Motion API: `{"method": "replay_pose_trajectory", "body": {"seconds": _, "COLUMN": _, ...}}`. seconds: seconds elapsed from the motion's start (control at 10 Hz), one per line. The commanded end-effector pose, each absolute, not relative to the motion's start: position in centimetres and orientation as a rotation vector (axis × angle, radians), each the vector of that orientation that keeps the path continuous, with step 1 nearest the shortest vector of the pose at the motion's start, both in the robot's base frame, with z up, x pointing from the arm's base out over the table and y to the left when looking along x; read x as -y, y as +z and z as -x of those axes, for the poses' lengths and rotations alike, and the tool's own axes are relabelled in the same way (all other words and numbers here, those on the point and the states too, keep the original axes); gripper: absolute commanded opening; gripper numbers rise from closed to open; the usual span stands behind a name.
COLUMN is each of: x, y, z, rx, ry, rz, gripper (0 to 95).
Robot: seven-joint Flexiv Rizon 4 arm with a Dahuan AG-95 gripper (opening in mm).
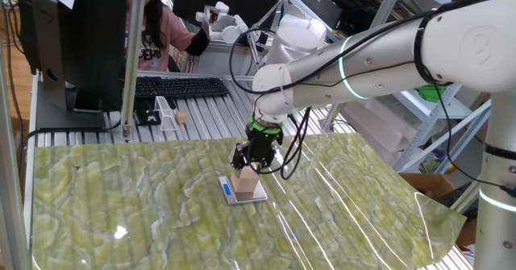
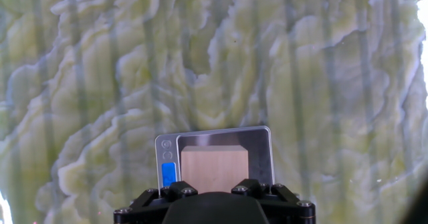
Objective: Place the block on the scale
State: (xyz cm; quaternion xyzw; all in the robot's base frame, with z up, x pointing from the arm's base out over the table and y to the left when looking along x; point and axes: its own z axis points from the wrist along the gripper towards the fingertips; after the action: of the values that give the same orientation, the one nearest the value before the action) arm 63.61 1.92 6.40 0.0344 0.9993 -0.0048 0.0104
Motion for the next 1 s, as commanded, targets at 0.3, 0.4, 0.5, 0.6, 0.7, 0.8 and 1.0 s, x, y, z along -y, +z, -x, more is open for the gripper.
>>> {"method": "replay_pose_trajectory", "body": {"seconds": 0.3, "x": -1.93, "y": 6.32, "z": -63.60, "rx": -3.116, "ry": -0.015, "rz": -0.112, "gripper": 19.0}}
{"method": "replay_pose_trajectory", "body": {"seconds": 0.4, "x": -1.93, "y": 6.33, "z": -63.60, "rx": -3.113, "ry": -0.014, "rz": -0.120, "gripper": 38.0}}
{"method": "replay_pose_trajectory", "body": {"seconds": 0.5, "x": -1.93, "y": 6.35, "z": -63.59, "rx": -3.110, "ry": -0.014, "rz": -0.124, "gripper": 38.0}}
{"method": "replay_pose_trajectory", "body": {"seconds": 0.6, "x": -1.91, "y": 6.45, "z": -63.57, "rx": -3.107, "ry": -0.013, "rz": -0.125, "gripper": 38.0}}
{"method": "replay_pose_trajectory", "body": {"seconds": 0.7, "x": -1.91, "y": 6.44, "z": -63.56, "rx": -3.103, "ry": -0.013, "rz": -0.125, "gripper": 57.0}}
{"method": "replay_pose_trajectory", "body": {"seconds": 0.8, "x": -1.92, "y": 6.44, "z": -63.56, "rx": -3.103, "ry": -0.012, "rz": -0.127, "gripper": 57.0}}
{"method": "replay_pose_trajectory", "body": {"seconds": 1.0, "x": -1.93, "y": 6.41, "z": -63.50, "rx": -3.101, "ry": -0.011, "rz": -0.127, "gripper": 57.0}}
